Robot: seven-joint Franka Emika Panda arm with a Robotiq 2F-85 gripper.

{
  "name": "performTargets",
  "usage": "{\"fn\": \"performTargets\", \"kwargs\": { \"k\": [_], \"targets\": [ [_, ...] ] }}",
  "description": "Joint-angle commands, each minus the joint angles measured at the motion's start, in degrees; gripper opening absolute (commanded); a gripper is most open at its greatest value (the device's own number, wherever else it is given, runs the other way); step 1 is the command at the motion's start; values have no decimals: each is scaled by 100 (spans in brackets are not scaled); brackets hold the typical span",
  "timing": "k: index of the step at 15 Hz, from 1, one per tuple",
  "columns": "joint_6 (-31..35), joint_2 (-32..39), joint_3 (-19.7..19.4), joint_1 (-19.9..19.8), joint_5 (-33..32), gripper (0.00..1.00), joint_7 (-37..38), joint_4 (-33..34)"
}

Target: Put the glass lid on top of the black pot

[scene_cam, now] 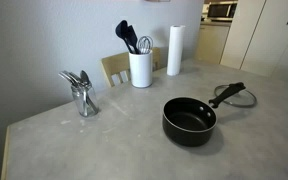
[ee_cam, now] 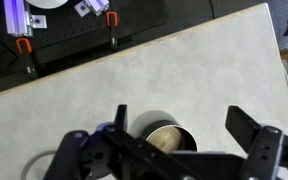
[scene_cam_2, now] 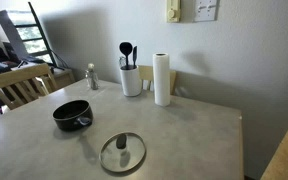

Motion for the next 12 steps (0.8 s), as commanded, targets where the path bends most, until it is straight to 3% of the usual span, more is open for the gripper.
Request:
{"fn": "performTargets", "kwargs": {
  "k": [1, 3, 7, 12],
  "targets": [
    [-28, 1, 93, -121, 41, 100, -46, 15],
    [-129, -79, 52, -129, -41, 100, -159, -23],
    [-485, 85, -410, -315, -788, 100, -1267, 17],
    [-880, 477, -1166, -496, -2199, 100, -3323, 111]
  ]
}}
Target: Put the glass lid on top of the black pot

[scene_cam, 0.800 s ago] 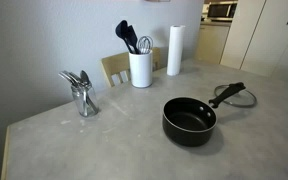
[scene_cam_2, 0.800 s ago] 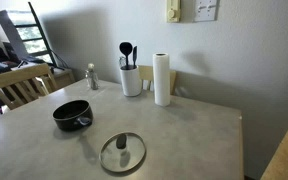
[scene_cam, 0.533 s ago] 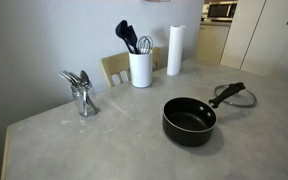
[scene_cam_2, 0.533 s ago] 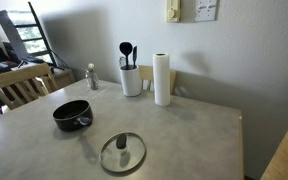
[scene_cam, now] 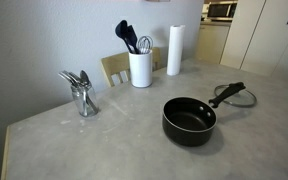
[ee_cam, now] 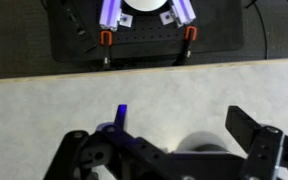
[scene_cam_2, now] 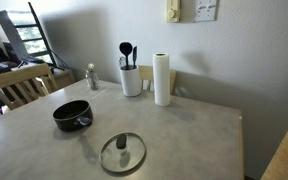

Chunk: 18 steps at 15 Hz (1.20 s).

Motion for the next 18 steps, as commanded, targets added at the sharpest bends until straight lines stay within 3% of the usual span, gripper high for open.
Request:
{"fn": "performTargets", "kwargs": {
  "k": [1, 2, 9, 14, 18],
  "targets": [
    [-127, 442, -444, -131, -780, 100, -1451, 126],
    [-39, 154, -250, -120, -483, 100, -837, 7],
    [163, 197, -219, -128, -674, 100, -937, -36],
    [1157, 672, -457, 12, -1473, 100, -2500, -34],
    [2219, 1005, -709, 42, -1540, 100, -3722, -54]
  ]
}}
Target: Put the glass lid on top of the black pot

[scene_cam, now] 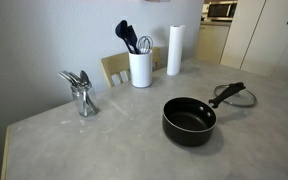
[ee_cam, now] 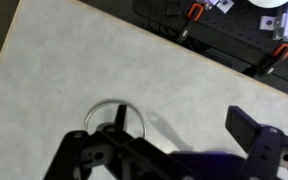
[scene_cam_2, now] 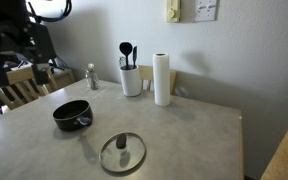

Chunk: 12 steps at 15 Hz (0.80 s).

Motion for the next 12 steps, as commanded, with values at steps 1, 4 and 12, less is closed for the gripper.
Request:
{"fn": "performTargets", "kwargs": {
  "k": [1, 4, 12],
  "targets": [
    [252, 83, -19, -31, 10, 100, -288, 5],
    [602, 253, -96, -58, 21, 100, -657, 4],
    [1513, 1218, -266, -213, 88, 100, -380, 18]
  ]
}}
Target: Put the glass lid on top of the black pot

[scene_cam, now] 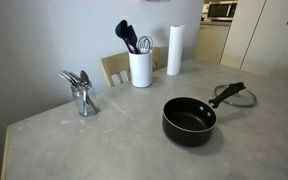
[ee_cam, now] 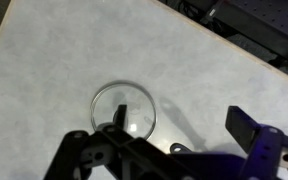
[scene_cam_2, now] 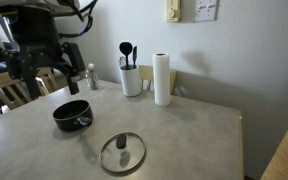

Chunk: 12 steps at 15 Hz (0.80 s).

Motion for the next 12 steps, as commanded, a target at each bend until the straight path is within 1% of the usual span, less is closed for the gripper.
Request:
{"fn": "performTargets", "kwargs": {
  "k": [1, 4, 5, 6, 7, 9, 12],
  "targets": [
    [629, 795, -91, -217, 145, 100, 187, 99],
    [966, 1440, -115, -334, 448, 100, 293, 247],
    [1059, 1656, -102, -370, 554, 100, 238, 280],
    [1018, 1873, -90, -405, 787, 100, 91, 302],
    [950, 1386, 12, -425, 516, 100, 257, 88],
    [987, 1723, 34, -467, 671, 100, 235, 159],
    [992, 1858, 44, -478, 687, 100, 238, 248]
  ]
}}
